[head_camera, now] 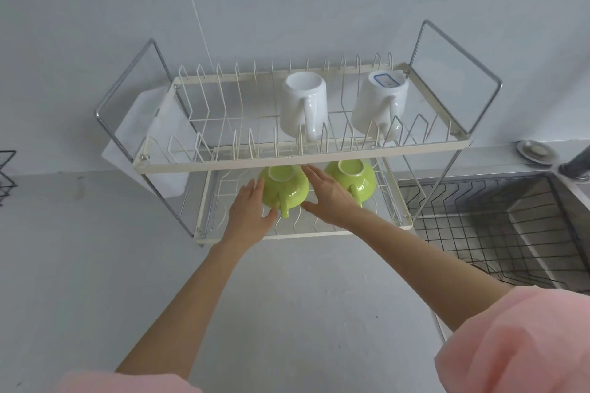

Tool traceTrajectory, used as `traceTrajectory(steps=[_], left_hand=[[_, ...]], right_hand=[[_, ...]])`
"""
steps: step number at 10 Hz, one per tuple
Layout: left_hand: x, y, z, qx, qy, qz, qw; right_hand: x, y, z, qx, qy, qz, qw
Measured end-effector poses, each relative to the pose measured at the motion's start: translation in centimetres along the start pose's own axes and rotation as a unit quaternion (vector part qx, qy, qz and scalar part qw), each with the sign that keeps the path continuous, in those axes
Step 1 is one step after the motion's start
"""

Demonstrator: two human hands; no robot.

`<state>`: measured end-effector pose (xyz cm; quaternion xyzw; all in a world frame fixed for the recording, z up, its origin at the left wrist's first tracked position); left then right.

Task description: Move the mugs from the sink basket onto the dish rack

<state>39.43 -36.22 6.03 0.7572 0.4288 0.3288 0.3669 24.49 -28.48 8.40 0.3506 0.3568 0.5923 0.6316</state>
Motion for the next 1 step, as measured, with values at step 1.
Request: traceTrajectory(steps=[1], left_hand=[[1.71, 0.17, -0.74, -0.058, -0.014, -0.021, 0.998]], right_hand=[[1.96, 0.54, -0.05, 0.034, -0.011, 0.002, 0.999]])
Point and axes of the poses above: each hand's wrist, its own x-axis away from the middle knuckle, its own y-axis out of the back of the hand, z = x × y, the point moved 1 cm from there along -x, towards the middle knuckle, and after that the axes turned 14 degrees about y, right-handed, at the moved point
